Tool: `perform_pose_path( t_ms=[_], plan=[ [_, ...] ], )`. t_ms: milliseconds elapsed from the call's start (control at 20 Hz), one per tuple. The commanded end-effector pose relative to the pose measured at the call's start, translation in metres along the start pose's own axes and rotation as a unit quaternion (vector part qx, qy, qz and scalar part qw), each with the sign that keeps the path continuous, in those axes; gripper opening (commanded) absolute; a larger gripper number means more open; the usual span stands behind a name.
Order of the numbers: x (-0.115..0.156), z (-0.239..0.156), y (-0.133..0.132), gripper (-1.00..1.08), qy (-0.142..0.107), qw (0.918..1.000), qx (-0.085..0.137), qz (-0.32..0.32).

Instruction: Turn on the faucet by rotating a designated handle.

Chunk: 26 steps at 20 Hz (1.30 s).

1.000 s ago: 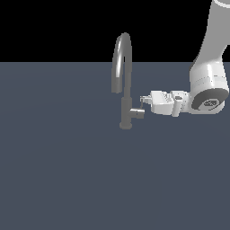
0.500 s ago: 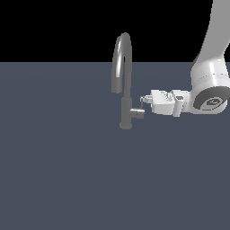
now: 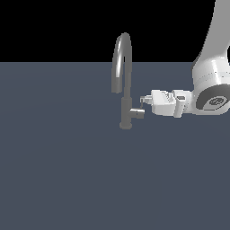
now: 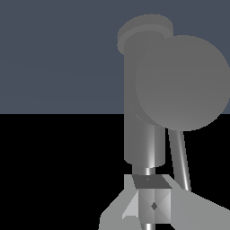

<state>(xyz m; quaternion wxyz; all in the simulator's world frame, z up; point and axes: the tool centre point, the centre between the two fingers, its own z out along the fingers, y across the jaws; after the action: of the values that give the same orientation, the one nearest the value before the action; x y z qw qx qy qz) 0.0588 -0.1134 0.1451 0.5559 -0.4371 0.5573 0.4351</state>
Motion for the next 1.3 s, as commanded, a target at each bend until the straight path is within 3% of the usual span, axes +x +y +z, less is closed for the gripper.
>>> perform_pose_path(
  t_ms=[0, 400, 500, 950, 1050, 1250],
  plan=[
    [0.000, 0.000, 0.008, -1.00, -0.001, 1.0000, -0.001, 0.001],
    [0.000, 0.000, 0.032, -1.00, -0.002, 1.0000, -0.003, 0.001],
    [-0.004, 0.000, 0.024, -1.00, 0.000, 1.0000, 0.000, -0.005],
    [0.017, 0.000, 0.060, -1.00, -0.002, 1.0000, -0.003, 0.001],
    [0.007, 0.000, 0.050, -1.00, -0.001, 1.0000, -0.001, -0.010],
    [0.032, 0.000, 0.066, -1.00, -0.001, 1.0000, -0.002, -0.003]
  ],
)
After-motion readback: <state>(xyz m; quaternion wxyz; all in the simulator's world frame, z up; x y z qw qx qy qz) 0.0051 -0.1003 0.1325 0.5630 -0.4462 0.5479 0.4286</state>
